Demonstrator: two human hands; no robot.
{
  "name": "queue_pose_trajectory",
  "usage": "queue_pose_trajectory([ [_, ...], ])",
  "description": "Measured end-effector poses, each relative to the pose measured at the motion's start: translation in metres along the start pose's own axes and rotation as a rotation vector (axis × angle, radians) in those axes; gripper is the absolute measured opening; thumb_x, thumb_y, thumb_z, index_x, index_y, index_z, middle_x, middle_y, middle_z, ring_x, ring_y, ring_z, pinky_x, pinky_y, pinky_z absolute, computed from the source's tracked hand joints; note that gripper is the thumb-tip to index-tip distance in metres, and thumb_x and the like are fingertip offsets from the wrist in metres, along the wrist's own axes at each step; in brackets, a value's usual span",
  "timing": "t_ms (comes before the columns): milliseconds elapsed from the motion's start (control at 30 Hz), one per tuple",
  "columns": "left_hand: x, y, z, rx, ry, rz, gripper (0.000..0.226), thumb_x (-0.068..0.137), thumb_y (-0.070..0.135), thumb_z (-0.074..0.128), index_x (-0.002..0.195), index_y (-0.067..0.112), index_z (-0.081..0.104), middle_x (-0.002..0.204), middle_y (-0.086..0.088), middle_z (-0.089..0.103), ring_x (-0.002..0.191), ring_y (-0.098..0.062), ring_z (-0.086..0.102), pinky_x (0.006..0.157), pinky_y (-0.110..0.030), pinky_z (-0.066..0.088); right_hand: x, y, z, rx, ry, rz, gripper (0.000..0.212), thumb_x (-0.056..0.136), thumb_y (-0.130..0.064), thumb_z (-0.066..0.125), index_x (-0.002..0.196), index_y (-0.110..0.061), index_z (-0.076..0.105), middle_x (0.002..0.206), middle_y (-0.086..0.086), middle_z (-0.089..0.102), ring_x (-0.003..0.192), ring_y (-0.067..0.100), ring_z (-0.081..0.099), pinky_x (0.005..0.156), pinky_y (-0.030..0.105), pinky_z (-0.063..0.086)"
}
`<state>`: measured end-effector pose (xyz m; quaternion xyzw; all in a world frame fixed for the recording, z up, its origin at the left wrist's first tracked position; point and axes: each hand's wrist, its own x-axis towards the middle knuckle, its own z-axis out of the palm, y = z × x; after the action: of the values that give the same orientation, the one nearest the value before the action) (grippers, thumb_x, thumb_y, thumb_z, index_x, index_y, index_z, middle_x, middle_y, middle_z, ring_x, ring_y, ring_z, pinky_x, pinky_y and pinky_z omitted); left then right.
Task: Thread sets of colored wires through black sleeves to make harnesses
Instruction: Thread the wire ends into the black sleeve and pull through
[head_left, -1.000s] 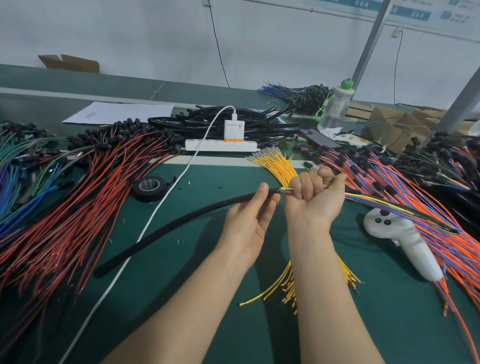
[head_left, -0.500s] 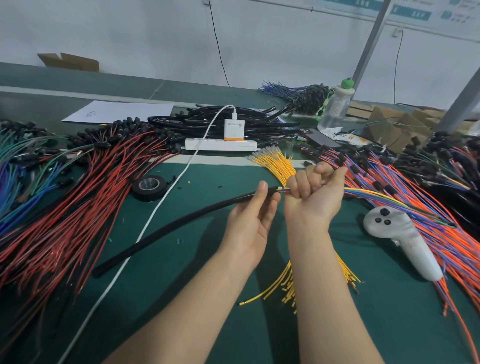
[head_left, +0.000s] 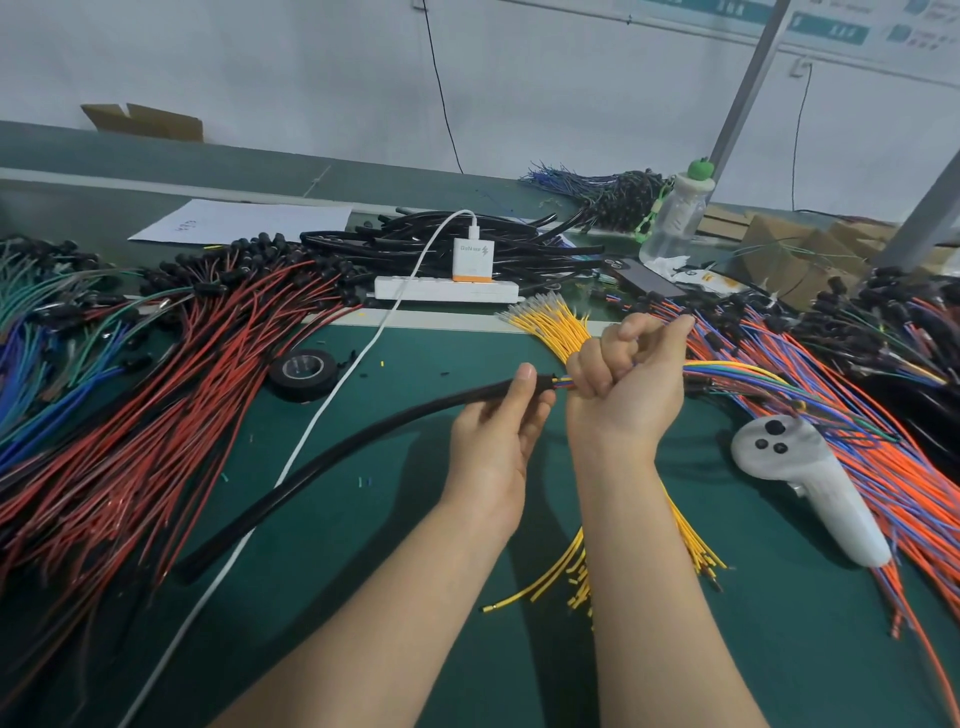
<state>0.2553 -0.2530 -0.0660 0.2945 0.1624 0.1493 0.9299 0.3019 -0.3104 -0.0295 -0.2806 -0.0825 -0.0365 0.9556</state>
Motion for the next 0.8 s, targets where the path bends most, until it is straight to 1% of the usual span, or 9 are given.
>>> queue_pose_trajectory([
  [233, 0.001, 0.000, 0.000, -0.002, 0.003, 0.024, 0.009, 0.090, 0.009, 0.061, 0.085, 0.001, 0.060, 0.079, -0.006, 0.065, 0.064, -0.007, 0.066, 0.064, -0.013, 0.054, 0.000, 0.001, 0.000, -0.016, -0.037, -0.012, 0.052, 0.105, -0.040, 0.025, 0.065, -0.011, 0.041, 0.043, -0.007, 0.017, 0.034, 0.008, 0.014, 0.040, 0.017, 0.015],
  [400, 0.001, 0.001, -0.002, 0.050, -0.102, 0.000, 0.010, 0.088, 0.011, 0.063, 0.083, 0.003, 0.063, 0.077, -0.006, 0.068, 0.067, -0.010, 0.068, 0.062, -0.014, 0.052, 0.002, 0.000, -0.002, 0.015, 0.006, 0.026, 0.051, 0.105, -0.040, 0.026, 0.065, -0.012, 0.041, 0.042, -0.007, 0.020, 0.033, 0.007, 0.015, 0.038, 0.017, 0.013],
  [500, 0.001, 0.001, -0.003, 0.057, -0.140, -0.004, 0.009, 0.088, 0.011, 0.063, 0.086, 0.001, 0.063, 0.079, -0.007, 0.069, 0.069, -0.011, 0.069, 0.064, -0.015, 0.053, 0.003, -0.001, -0.004, 0.074, 0.040, 0.033, 0.050, 0.105, -0.039, 0.027, 0.065, -0.012, 0.041, 0.041, -0.007, 0.021, 0.032, 0.007, 0.015, 0.037, 0.017, 0.011],
  [600, 0.001, 0.001, -0.003, 0.103, -0.172, 0.019, 0.009, 0.089, 0.010, 0.062, 0.084, 0.003, 0.064, 0.078, -0.006, 0.069, 0.071, -0.011, 0.069, 0.066, -0.016, 0.053, 0.005, -0.001, -0.005, 0.084, 0.070, 0.034, 0.051, 0.105, -0.039, 0.026, 0.065, -0.012, 0.042, 0.041, -0.007, 0.021, 0.031, 0.007, 0.016, 0.036, 0.016, 0.014],
  [667, 0.002, 0.001, -0.002, 0.168, -0.204, 0.061, 0.010, 0.090, 0.010, 0.059, 0.084, 0.004, 0.065, 0.076, -0.003, 0.068, 0.069, -0.009, 0.067, 0.067, -0.015, 0.053, 0.006, 0.001, -0.004, 0.074, 0.095, 0.044, 0.053, 0.105, -0.040, 0.027, 0.065, -0.010, 0.045, 0.041, -0.005, 0.026, 0.031, 0.009, 0.024, 0.036, 0.016, 0.022],
  [700, 0.002, 0.001, -0.001, 0.189, -0.214, 0.087, 0.010, 0.091, 0.009, 0.058, 0.085, 0.004, 0.065, 0.075, -0.003, 0.068, 0.068, -0.008, 0.066, 0.067, -0.015, 0.052, 0.007, 0.003, -0.004, 0.031, 0.107, 0.055, 0.055, 0.104, -0.042, 0.028, 0.065, -0.009, 0.048, 0.041, -0.003, 0.033, 0.033, 0.011, 0.034, 0.038, 0.017, 0.031],
  [733, 0.003, 0.002, -0.001, 0.204, -0.219, 0.113, 0.010, 0.091, 0.009, 0.057, 0.086, 0.005, 0.065, 0.075, -0.002, 0.068, 0.067, -0.008, 0.065, 0.067, -0.016, 0.052, 0.007, 0.007, -0.003, -0.073, 0.110, 0.074, 0.059, 0.104, -0.043, 0.027, 0.064, -0.008, 0.052, 0.043, 0.000, 0.044, 0.040, 0.015, 0.047, 0.044, 0.019, 0.041],
  [767, 0.004, 0.003, -0.001, 0.226, -0.222, 0.143, 0.010, 0.091, 0.008, 0.057, 0.087, 0.006, 0.065, 0.077, -0.002, 0.069, 0.069, -0.009, 0.066, 0.068, -0.018, 0.053, 0.006, 0.012, -0.003, -0.223, 0.087, 0.108, 0.063, 0.104, -0.044, 0.025, 0.064, -0.009, 0.059, 0.050, 0.002, 0.057, 0.051, 0.018, 0.058, 0.053, 0.022, 0.048],
  [800, 0.005, 0.005, -0.001, 0.264, -0.216, 0.174, 0.010, 0.092, 0.009, 0.057, 0.088, 0.007, 0.066, 0.081, -0.003, 0.070, 0.074, -0.011, 0.067, 0.072, -0.020, 0.054, 0.003, 0.019, -0.003, -0.383, 0.038, 0.156, 0.067, 0.104, -0.045, 0.023, 0.065, -0.011, 0.066, 0.060, 0.003, 0.067, 0.063, 0.019, 0.064, 0.062, 0.024, 0.051],
])
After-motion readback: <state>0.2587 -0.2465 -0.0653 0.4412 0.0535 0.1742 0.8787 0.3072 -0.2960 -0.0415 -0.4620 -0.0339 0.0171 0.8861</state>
